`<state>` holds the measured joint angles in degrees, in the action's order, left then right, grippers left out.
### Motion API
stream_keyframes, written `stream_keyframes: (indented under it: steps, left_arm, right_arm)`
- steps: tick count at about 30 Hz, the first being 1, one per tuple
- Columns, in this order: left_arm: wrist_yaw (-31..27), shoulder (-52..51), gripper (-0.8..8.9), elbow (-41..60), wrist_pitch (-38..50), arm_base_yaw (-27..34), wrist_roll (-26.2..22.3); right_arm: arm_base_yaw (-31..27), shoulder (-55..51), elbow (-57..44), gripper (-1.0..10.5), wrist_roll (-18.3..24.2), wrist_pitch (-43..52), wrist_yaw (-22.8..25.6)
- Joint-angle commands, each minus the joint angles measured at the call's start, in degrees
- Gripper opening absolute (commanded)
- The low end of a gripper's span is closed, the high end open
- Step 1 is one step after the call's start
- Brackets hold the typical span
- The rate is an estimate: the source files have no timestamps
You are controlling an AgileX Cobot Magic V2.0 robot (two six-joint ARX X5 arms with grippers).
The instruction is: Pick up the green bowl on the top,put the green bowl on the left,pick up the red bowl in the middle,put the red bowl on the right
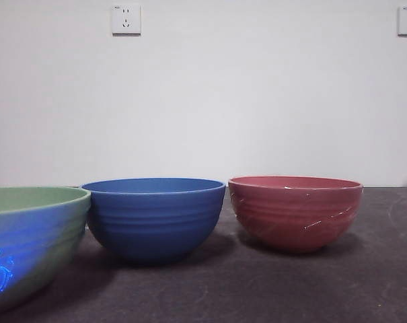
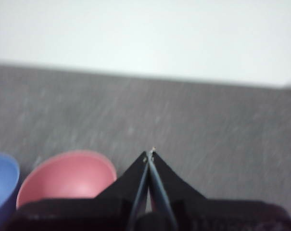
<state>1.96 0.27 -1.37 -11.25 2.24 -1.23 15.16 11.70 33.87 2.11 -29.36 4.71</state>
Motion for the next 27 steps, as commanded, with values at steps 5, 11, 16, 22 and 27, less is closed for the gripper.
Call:
stream_keyframes:
  steps: [5,11,16,22,27]
  left_arm:
    - [-0.1,-0.2,-0.03,0.8,-0.3,0.1,0.4]
    - [-0.1,-0.2,-0.03,0.8,-0.3,0.1,0.4]
    - [-0.2,-0.2,-0.03,0.8,-0.3,0.1,0.4]
    - [-0.2,-0.2,-0.03,0.8,-0.3,0.1,0.4]
    - [-0.1,-0.2,-0.03,0.8,-0.3,0.1,0.4]
  right_arm:
    - [-8.0,-9.6,-16.9,0.0,0.5,12.0,-7.3]
    - [-10.7,-10.5,-27.1,0.0,0.2,18.5,-12.2]
    - [-10.7,-11.1,-31.6,0.0,-1.2,18.6,-11.9]
    - [-10.6,-11.6,-33.2,0.0,-4.1,18.6,-11.9]
    - [-10.6,-11.4,-33.1,0.0,-4.4,18.6,-10.4]
